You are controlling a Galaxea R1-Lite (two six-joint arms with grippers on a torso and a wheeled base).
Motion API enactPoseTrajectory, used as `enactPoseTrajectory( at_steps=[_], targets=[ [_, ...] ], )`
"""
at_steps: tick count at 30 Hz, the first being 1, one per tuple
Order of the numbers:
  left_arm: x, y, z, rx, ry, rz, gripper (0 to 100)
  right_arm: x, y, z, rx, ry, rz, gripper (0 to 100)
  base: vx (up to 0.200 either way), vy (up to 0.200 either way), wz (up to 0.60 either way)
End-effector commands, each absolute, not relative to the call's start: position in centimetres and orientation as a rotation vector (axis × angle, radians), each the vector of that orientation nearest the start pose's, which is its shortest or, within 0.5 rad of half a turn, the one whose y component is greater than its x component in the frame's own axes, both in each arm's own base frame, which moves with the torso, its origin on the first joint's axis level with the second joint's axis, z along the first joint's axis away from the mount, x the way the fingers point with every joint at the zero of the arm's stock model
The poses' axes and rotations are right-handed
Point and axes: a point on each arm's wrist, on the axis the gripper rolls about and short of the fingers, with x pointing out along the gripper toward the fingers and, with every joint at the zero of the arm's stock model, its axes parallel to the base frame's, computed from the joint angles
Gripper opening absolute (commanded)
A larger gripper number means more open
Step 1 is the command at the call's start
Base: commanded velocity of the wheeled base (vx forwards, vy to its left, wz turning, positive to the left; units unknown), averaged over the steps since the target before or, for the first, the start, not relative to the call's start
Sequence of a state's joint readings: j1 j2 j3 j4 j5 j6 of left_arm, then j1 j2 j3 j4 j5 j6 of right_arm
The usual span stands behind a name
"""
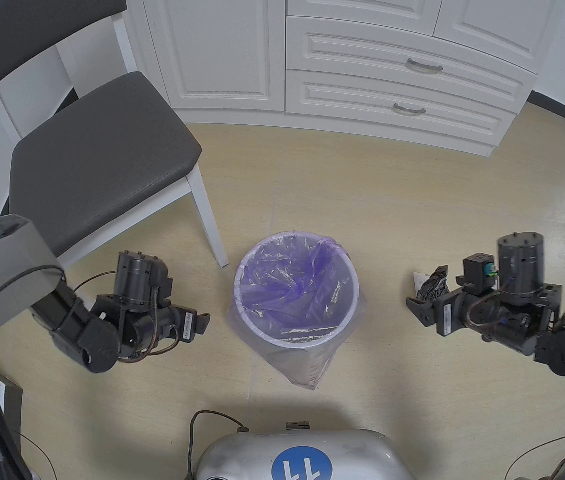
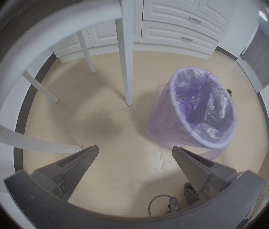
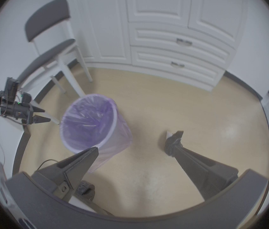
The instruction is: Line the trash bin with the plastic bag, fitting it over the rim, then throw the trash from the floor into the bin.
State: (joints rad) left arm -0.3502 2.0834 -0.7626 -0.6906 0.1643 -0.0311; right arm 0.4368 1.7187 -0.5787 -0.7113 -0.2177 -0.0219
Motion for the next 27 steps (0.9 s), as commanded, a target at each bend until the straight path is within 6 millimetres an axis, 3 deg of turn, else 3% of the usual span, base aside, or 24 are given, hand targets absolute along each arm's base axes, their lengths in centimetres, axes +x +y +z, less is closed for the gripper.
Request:
enactPoseTrajectory(
  at_steps=[1,3,5,7,11,21,27],
  targets=[
    [24.9,-10.5,9.7,0.106,0.453,-0.238,100,16.4,7.8,17.0,-0.256,0.17,0.359,100,0.0,0.0,0.0],
    [23.0,-10.3,10.3,0.097,0.412,-0.259,100,14.9,7.1,17.6,-0.265,0.122,0.369,100,0.0,0.0,0.0],
    [23.0,-10.3,10.3,0.097,0.412,-0.259,100,14.9,7.1,17.6,-0.265,0.122,0.369,100,0.0,0.0,0.0],
    [19.4,-9.7,11.4,0.089,0.351,-0.301,100,12.3,5.8,18.2,-0.271,0.056,0.36,100,0.0,0.0,0.0],
    [16.8,-9.0,12.7,0.069,0.287,-0.332,100,10.8,4.8,18.6,-0.275,0.033,0.336,100,0.0,0.0,0.0],
    [12.6,-6.8,15.3,0.031,0.11,-0.343,100,8.8,2.9,21.8,-0.301,0.047,0.224,100,0.0,0.0,0.0],
    [12.1,-6.5,15.9,0.085,0.061,-0.346,100,8.1,2.4,24.1,-0.281,0.012,0.115,100,0.0,0.0,0.0]
  ],
)
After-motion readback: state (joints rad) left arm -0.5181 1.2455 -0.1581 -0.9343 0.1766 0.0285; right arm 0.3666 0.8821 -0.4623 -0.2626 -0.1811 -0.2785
